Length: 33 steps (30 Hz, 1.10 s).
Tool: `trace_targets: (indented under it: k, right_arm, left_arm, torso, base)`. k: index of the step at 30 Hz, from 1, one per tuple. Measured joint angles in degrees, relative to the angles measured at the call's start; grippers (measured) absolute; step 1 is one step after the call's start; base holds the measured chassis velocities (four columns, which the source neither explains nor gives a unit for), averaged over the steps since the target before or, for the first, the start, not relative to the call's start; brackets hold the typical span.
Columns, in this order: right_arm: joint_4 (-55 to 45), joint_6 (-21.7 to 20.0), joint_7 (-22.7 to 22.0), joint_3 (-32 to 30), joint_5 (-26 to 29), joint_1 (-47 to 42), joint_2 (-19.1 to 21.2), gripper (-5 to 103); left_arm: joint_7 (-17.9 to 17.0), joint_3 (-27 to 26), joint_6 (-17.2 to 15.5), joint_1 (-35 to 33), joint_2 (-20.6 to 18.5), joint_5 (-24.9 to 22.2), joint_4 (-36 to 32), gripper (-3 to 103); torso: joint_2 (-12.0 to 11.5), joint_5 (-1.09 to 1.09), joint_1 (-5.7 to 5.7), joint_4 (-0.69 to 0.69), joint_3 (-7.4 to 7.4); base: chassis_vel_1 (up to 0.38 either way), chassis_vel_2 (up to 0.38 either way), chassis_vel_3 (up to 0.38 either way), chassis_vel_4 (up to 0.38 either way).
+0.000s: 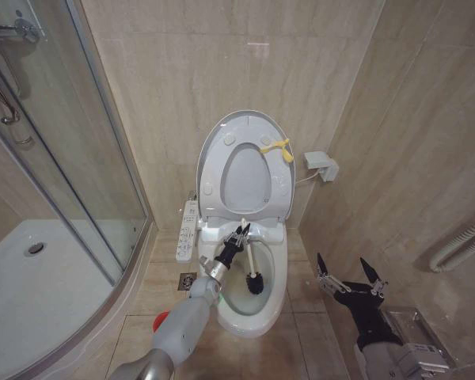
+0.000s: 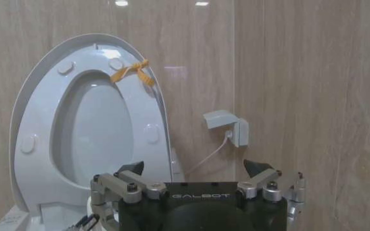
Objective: Open the toilet lid, clean the toilet bowl with a toilet brush, close the toilet lid, and flush.
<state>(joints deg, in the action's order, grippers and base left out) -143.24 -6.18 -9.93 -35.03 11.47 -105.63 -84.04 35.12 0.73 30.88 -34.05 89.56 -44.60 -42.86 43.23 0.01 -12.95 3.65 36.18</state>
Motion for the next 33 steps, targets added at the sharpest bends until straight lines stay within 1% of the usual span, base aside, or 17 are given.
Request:
trace_targets:
  k: [5,8,9,10,13,14,18,19,22,24,27,28,32,33]
  right_arm:
    - [0.0,0.0,0.0,0.0,0.0,0.0,0.0,100]
    - [0.0,0.0,0.0,0.0,0.0,0.0,0.0,100]
    - [0.0,0.0,0.0,0.0,0.0,0.0,0.0,100]
    - [0.0,0.0,0.0,0.0,0.0,0.0,0.0,100]
    - [0.0,0.0,0.0,0.0,0.0,0.0,0.0,100]
    - [0.0,0.0,0.0,0.0,0.0,0.0,0.0,100]
    - [0.0,0.0,0.0,0.0,0.0,0.0,0.0,100]
    - [0.0,0.0,0.0,0.0,0.0,0.0,0.0,100]
    - [0.0,0.0,0.0,0.0,0.0,0.0,0.0,100]
    - [0.0,0.0,0.0,0.0,0.0,0.0,0.0,100]
    - [0.0,0.0,0.0,0.0,0.0,0.0,0.0,100]
    - [0.0,0.0,0.0,0.0,0.0,0.0,0.0,100]
    - [0.0,0.0,0.0,0.0,0.0,0.0,0.0,100]
    - [0.0,0.0,0.0,0.0,0.0,0.0,0.0,100]
  left_arm:
    - [-1.24,0.12,-1.5,-1.34,-1.53,0.71,-3.37,22]
    - [-2.93,0.48,-3.07,-3.92,-4.16,0.04,-7.53,22]
    - [-3.51,0.52,-3.45,-4.99,-5.18,-0.3,-8.87,22]
    - [-3.51,0.52,-3.45,-4.99,-5.18,-0.3,-8.87,22]
    - [-5.36,0.56,-4.63,-9.01,-8.53,-2.02,-14.03,22]
    - [-5.36,0.56,-4.63,-9.01,-8.53,-2.02,-14.03,22]
    - [-6.84,0.27,-5.3,-13.32,-11.49,-2.77,-18.93,22]
    - [-6.84,0.27,-5.3,-13.32,-11.49,-2.77,-18.93,22]
    - [-8.63,0.26,-6.45,-15.67,-12.51,-4.46,-22.11,22]
    - [-9.05,0.2,-6.68,-16.28,-12.58,-4.93,-22.8,22]
    - [-10.52,0.15,-7.59,-17.63,-12.21,-8.12,-24.37,22]
    - [-10.52,0.15,-7.59,-17.63,-12.21,-8.12,-24.37,22]
    - [-11.36,0.52,-8.86,-17.24,-10.65,-13.87,-25.25,22]
    - [-11.36,0.52,-8.86,-17.24,-10.65,-13.87,-25.25,22]
  torso:
    - [0.0,-0.01,0.0,0.03,0.0]
    - [0.0,-0.02,0.0,0.03,0.0]
    - [0.0,-0.01,0.0,0.01,0.0]
    - [0.0,-0.01,0.0,0.01,0.0]
    - [0.0,-0.02,0.0,0.0,-0.01]
    - [0.0,-0.02,0.0,0.0,-0.01]
    - [0.0,-0.01,0.0,0.01,-0.01]
    - [0.0,-0.01,0.0,0.01,-0.01]
    - [0.0,-0.01,0.0,0.01,0.0]
    - [0.0,0.0,0.0,0.02,0.0]
    - [0.0,0.0,0.0,0.01,0.0]
    - [0.0,0.0,0.0,0.01,0.0]
    - [-0.01,0.0,0.0,0.02,0.01]
    - [-0.01,0.0,0.0,0.02,0.01]
  base:
    - [0.0,0.0,0.0,0.0]
    - [0.0,0.0,0.0,0.0]
    - [0.0,0.0,0.0,0.0]
    - [0.0,0.0,0.0,0.0]
    - [0.0,0.0,0.0,0.0]
    - [0.0,0.0,0.0,0.0]
    - [0.0,0.0,0.0,0.0]
    - [0.0,0.0,0.0,0.0]
    - [0.0,0.0,0.0,0.0]
    - [0.0,0.0,0.0,0.0]
    - [0.0,0.0,0.0,0.0]
    - [0.0,0.0,0.0,0.0]
    - [0.0,0.0,0.0,0.0]
    - [0.0,0.0,0.0,0.0]
